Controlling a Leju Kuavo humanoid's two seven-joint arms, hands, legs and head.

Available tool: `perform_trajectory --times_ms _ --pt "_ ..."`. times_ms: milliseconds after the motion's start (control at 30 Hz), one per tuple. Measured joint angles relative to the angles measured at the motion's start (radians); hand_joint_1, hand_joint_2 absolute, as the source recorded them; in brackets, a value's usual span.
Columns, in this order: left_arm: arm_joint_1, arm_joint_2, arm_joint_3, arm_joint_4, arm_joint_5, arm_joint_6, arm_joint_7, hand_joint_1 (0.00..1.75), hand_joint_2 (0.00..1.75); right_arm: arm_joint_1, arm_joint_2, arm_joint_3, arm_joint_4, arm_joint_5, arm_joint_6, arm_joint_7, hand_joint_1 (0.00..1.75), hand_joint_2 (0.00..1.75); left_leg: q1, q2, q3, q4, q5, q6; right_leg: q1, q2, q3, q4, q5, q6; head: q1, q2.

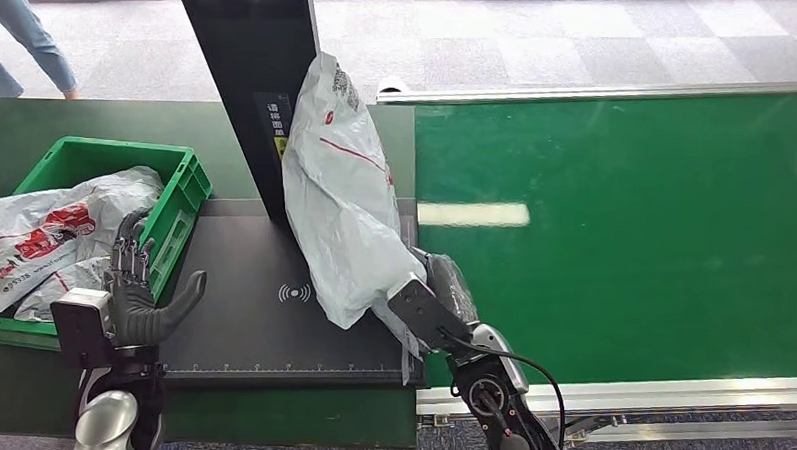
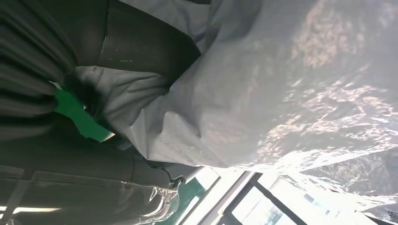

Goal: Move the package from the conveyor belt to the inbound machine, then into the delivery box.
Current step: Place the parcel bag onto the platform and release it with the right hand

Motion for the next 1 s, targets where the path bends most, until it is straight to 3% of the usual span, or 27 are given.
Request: perform_trajectory --times_ms 467,667,833,1000 --pt "-0.002 0.001 -0.001 0.002 0.0 0.001 0.0 0.0 1.75 0.001 -0.005 0.0 -0.006 0.004 0.014 0.011 1.75 1.75 0.0 0.0 0.0 0.0 0.0 0.0 0.0 0.0 0.0 0.0 0.0 0.0 0.0 0.0" --pt "-0.008 0.006 -0.002 0.009 0.004 0.004 0.0 0.0 1.75 -0.021 -0.015 0.004 0.012 0.003 0.123 0.051 1.75 1.75 0.0 0.0 0.0 0.0 0.0 0.0 0.0 0.0 0.0 0.0 0.0 0.0 0.0 0.0" --pt "-0.026 0.009 -0.011 0.023 0.007 0.007 0.003 0.0 1.75 -0.096 -0.02 0.041 0.115 0.065 0.214 0.079 1.75 1.75 0.0 0.0 0.0 0.0 0.0 0.0 0.0 0.0 0.001 0.0 0.0 0.0 0.0 0.0" --pt "-0.052 0.009 -0.035 0.039 -0.005 0.007 0.012 0.0 1.75 -0.182 0.019 0.109 0.263 0.174 0.204 0.053 1.75 1.75 0.0 0.0 0.0 0.0 0.001 0.0 0.0 0.0 0.001 0.0 0.001 0.0 0.0 0.0"
